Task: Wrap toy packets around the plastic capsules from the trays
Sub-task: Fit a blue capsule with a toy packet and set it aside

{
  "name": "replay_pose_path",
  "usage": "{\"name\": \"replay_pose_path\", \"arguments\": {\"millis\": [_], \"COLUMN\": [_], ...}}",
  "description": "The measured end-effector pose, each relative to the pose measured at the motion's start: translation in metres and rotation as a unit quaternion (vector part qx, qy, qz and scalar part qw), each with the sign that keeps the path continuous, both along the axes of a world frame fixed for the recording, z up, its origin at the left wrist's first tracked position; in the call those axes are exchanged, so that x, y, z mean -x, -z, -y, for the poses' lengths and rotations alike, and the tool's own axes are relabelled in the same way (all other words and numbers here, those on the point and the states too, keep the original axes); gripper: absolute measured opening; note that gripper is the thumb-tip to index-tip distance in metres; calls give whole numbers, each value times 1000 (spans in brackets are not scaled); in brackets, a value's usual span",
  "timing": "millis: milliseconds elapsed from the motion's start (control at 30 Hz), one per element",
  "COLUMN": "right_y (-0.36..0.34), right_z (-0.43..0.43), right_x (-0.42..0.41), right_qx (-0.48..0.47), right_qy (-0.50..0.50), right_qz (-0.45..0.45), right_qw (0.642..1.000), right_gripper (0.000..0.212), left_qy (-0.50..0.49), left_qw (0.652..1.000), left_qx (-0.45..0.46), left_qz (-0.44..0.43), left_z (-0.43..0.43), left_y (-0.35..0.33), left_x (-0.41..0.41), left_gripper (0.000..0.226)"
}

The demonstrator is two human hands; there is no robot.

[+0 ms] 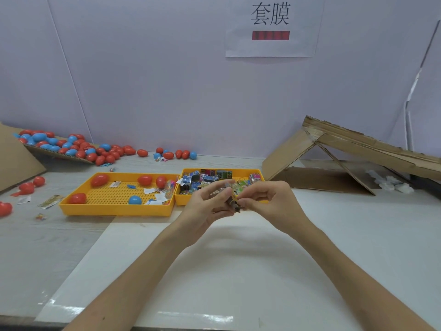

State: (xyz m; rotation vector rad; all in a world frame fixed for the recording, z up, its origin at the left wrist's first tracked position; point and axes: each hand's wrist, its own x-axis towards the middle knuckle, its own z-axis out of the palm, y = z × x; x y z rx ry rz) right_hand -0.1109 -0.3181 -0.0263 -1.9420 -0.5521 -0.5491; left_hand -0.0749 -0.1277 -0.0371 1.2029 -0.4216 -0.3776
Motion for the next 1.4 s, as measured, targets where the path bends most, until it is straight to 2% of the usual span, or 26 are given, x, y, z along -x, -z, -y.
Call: {"name": "replay_pose_path", "arguments": {"millis": [233, 333, 400, 500, 667, 833, 1033, 1233, 1400], "right_y": [-4, -5, -5, -6, -11, -8, -7, -5, -5], "right_z": [7, 7, 6, 4, 5, 1, -3, -9, -12], "right_x": [2, 3, 4, 6, 8, 10, 13, 16, 17], "right_qx": [119, 199, 231, 232, 212, 244, 267, 280, 295], "right_qy": [-1, 13, 25, 22, 4, 12, 36, 53, 75], "right_qz": [73, 127, 155, 152, 118, 136, 159, 166, 182], "right_qw": [990, 972, 960, 960, 970, 960, 950, 944, 935], "right_gripper": [9, 7, 8, 8, 8, 4, 6, 7, 10], "left_qy": [22, 21, 23, 32, 55, 51, 34, 8, -7], "left_qw": [999, 999, 999, 998, 996, 996, 997, 998, 998], "left_qx": [-32, -35, -29, -37, -58, -62, -58, -68, -68], "left_qz": [5, -10, -23, -29, -25, -41, -47, -9, 5], "left_z": [-2, -3, -3, -4, -4, -5, -4, -4, -3], "left_y": [2, 6, 6, 5, 6, 7, 10, 7, 7], "left_x": [-2, -4, -5, -5, -3, -4, -6, -6, -5], "left_gripper": [49, 56, 52, 40, 51, 48, 58, 37, 38]}}
